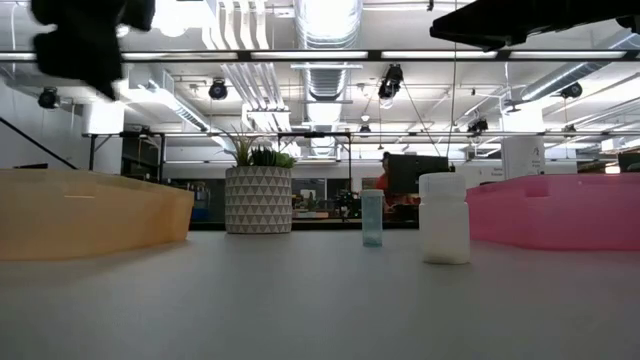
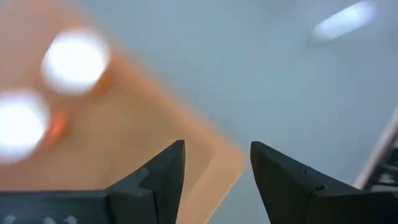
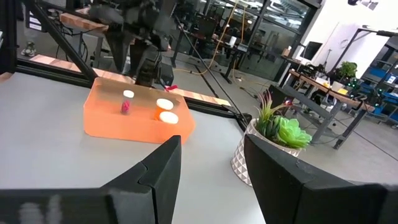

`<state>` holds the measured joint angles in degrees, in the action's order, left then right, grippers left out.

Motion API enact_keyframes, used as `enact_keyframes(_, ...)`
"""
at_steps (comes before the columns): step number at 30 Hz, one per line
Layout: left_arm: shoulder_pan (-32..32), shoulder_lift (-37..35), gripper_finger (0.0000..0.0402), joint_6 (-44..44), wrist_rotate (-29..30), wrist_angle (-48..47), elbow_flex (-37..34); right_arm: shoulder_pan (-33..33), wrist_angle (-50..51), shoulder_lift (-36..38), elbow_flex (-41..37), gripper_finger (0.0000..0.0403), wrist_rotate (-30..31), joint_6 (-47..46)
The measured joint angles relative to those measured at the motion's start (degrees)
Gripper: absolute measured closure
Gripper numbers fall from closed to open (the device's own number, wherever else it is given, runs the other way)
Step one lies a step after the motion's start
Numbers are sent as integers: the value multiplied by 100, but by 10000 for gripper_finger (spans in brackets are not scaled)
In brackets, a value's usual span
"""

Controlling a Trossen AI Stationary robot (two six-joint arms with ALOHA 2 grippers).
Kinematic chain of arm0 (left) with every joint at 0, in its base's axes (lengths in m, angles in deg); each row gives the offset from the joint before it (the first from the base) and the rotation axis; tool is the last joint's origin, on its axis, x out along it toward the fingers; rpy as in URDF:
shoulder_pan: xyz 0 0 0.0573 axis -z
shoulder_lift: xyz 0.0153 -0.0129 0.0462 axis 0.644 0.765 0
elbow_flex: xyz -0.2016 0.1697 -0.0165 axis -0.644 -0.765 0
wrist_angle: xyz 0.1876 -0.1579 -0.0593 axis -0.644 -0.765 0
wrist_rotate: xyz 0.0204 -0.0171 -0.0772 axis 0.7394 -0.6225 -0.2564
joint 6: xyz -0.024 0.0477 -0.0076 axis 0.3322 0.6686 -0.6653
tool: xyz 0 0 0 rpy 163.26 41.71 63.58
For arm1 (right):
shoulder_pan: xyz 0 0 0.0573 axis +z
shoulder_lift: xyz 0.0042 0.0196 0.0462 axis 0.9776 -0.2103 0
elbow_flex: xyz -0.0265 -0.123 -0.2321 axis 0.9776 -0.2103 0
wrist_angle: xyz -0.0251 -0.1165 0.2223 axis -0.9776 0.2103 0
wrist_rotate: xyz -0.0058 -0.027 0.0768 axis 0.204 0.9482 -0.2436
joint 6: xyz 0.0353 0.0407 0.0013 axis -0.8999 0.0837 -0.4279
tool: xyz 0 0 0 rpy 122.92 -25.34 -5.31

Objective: Pick and place medicine bottles into bin by pill shape (circle, oval)
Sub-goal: Put the blue tablet bottle into the pink bin

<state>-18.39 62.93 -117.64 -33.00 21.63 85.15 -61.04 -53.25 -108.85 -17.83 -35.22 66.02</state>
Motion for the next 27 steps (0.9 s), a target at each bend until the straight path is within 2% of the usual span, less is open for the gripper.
enact_keyframes(4, 2, 30, 234, 1510, 433, 1382, -113, 1, -16, 1, 0, 234, 0, -19)
enact_keyframes(10, -14, 256, 234, 3382, 484, 3020, -337, 2, -39, 0, 0, 234, 1, -33)
enact_keyframes(20, -430, 231, 234, 5746, 498, 3804, -410, 1, -105, 0, 0, 234, 1, -184)
enact_keyframes(27, -546, 201, 235, 7585, 499, 5143, -817, 2, -137, -48, 2, 234, 1, -1007)
